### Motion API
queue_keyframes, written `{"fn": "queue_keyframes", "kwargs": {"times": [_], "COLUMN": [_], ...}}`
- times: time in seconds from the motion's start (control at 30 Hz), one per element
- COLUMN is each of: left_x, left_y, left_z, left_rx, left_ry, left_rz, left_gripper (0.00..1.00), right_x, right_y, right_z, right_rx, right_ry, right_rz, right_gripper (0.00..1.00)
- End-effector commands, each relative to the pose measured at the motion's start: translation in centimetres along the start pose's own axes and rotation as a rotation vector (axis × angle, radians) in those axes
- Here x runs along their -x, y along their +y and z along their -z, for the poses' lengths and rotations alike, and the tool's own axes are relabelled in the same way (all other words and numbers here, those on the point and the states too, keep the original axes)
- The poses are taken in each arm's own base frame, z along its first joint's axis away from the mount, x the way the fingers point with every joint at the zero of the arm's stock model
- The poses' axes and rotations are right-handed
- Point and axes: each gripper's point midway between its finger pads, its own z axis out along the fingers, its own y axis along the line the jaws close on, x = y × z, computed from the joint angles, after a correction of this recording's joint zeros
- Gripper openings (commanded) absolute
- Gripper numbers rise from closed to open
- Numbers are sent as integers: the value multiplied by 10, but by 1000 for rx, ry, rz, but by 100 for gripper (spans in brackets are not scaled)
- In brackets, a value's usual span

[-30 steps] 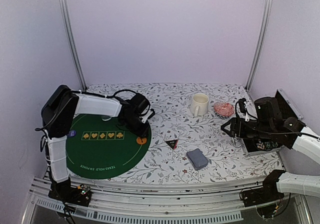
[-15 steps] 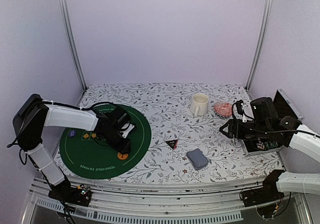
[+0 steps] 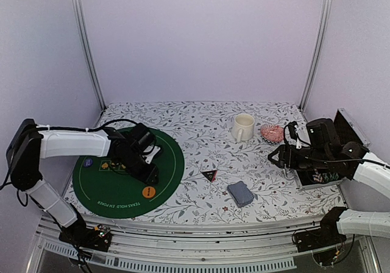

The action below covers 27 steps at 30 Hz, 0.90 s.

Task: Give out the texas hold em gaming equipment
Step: Move the big blind button to the big blind area.

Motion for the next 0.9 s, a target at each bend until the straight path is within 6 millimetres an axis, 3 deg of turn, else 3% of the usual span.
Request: {"fn": "queue_keyframes", "kwargs": {"times": [0.0,0.3,0.47,0.67,0.87], "left_x": [24,61,68,58,67], "left_y": [-11,-27,-35,-38,-39], "left_z": [27,85,89,90,112], "left_rx": [-50,-99,-147,-183,-174], "left_ry": [-78,-249,-295,-324,-404], "left_rz": [-2,-88,-107,-130,-176], "left_gripper": [46,58,63,76,88], "right_x": [12,10,12,4,-11], "right_y": [12,17,28,49,55], "right_z": [5,-3,-6,-9,-26], "right_rx": [38,35,50,90,63], "right_ry": [-20,49,83,117,185], "right_rz": [2,-17,-44,-77,-86], "right_gripper": [71,71,70,70,71]}}
